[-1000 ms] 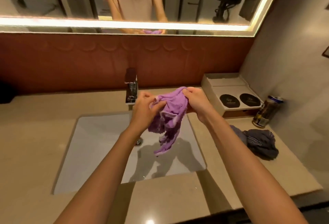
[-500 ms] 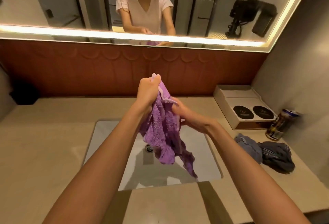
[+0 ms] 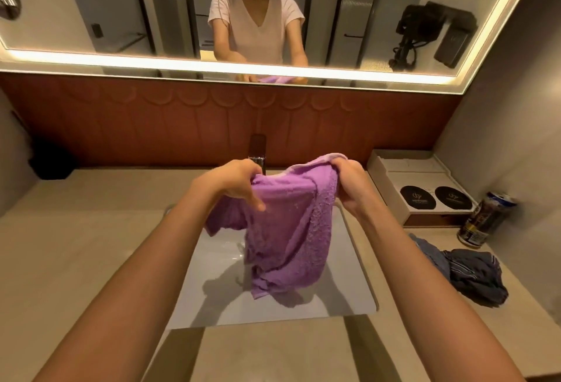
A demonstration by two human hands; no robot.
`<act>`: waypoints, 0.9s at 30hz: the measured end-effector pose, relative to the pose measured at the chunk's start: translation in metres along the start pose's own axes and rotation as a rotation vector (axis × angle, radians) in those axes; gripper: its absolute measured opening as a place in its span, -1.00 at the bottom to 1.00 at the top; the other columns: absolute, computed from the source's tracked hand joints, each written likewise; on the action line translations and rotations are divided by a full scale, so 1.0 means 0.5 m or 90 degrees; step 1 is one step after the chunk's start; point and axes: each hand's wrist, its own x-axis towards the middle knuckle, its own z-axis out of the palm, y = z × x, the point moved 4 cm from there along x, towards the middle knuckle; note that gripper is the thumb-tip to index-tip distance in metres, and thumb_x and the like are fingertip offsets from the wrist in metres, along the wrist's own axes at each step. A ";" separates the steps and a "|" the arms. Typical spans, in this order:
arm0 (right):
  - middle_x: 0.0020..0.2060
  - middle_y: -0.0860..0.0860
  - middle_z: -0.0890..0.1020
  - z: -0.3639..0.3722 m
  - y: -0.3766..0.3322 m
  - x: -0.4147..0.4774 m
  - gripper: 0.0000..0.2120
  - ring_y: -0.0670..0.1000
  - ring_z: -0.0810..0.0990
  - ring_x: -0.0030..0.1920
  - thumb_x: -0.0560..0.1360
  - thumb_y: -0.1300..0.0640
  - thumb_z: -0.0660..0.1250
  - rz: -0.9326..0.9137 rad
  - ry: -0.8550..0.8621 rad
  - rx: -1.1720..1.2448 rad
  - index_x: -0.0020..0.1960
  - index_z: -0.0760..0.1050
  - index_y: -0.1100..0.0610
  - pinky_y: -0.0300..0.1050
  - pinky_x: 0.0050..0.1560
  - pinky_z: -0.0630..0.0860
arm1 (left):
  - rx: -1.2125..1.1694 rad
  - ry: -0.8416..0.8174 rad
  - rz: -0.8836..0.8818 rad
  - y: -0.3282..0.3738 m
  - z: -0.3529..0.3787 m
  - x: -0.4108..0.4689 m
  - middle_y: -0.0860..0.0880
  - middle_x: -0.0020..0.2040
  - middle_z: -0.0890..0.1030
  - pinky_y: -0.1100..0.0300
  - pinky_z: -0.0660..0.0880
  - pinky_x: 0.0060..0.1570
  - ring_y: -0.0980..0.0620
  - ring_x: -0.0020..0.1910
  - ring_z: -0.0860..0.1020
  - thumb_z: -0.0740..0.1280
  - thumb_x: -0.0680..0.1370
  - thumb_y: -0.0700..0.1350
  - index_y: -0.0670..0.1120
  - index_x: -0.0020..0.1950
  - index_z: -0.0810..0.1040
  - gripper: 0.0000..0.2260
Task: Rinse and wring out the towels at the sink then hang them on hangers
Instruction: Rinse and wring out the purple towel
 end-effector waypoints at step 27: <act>-0.43 0.09 0.48 0.067 0.037 0.031 -0.77 -0.04 0.45 -0.39 0.54 0.36 0.16 0.079 -0.096 0.026 -0.27 0.41 0.23 -0.29 -0.47 0.40 | -0.626 0.103 0.028 0.024 0.040 0.033 -0.07 -0.07 0.50 0.16 0.45 -0.17 0.06 -0.15 0.47 0.18 0.51 -0.38 -0.11 0.13 0.30 -0.73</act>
